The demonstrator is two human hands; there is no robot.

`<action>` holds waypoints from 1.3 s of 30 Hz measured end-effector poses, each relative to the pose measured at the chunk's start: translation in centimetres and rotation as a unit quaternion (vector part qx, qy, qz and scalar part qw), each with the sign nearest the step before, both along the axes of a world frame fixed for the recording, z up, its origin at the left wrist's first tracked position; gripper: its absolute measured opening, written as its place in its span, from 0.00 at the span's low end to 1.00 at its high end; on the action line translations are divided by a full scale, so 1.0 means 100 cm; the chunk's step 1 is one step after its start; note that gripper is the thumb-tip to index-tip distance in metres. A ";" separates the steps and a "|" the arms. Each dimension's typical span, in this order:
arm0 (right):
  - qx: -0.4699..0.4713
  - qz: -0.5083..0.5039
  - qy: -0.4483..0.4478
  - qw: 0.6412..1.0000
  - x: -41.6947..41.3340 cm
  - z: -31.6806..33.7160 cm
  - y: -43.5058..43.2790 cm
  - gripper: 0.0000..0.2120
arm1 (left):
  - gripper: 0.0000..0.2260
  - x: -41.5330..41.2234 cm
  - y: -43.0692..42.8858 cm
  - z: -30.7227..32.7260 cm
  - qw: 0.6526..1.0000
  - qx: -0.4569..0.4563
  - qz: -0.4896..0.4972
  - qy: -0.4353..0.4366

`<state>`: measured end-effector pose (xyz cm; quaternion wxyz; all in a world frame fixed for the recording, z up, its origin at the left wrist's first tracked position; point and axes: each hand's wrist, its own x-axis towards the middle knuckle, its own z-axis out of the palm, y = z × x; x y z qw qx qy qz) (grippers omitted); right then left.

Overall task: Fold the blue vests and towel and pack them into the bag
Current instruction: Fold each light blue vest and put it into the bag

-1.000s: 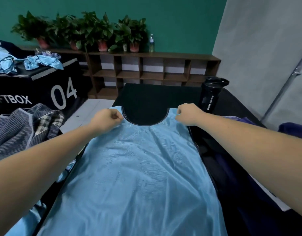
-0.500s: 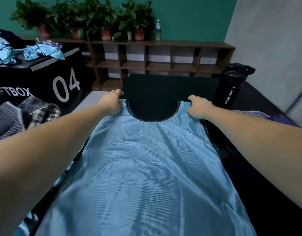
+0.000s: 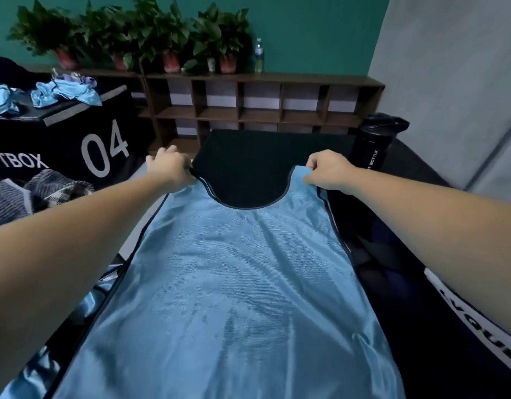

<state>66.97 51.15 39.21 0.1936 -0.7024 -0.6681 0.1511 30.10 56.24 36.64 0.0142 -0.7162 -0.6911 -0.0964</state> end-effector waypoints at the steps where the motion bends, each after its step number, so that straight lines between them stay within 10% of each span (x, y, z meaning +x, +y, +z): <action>1: 0.002 0.013 0.012 1.000 0.000 0.006 -0.006 0.07 | 0.07 -0.002 -0.007 0.006 1.000 0.008 -0.011 -0.008; 23: 0.080 0.122 0.059 0.988 -0.013 0.099 -0.240 0.05 | 0.07 -0.054 -0.286 0.134 0.974 -0.001 -0.152 -0.167; 39: 0.067 0.229 -0.025 0.971 -0.012 0.027 -0.417 0.07 | 0.06 -0.067 -0.440 0.056 0.963 -0.062 -0.232 -0.124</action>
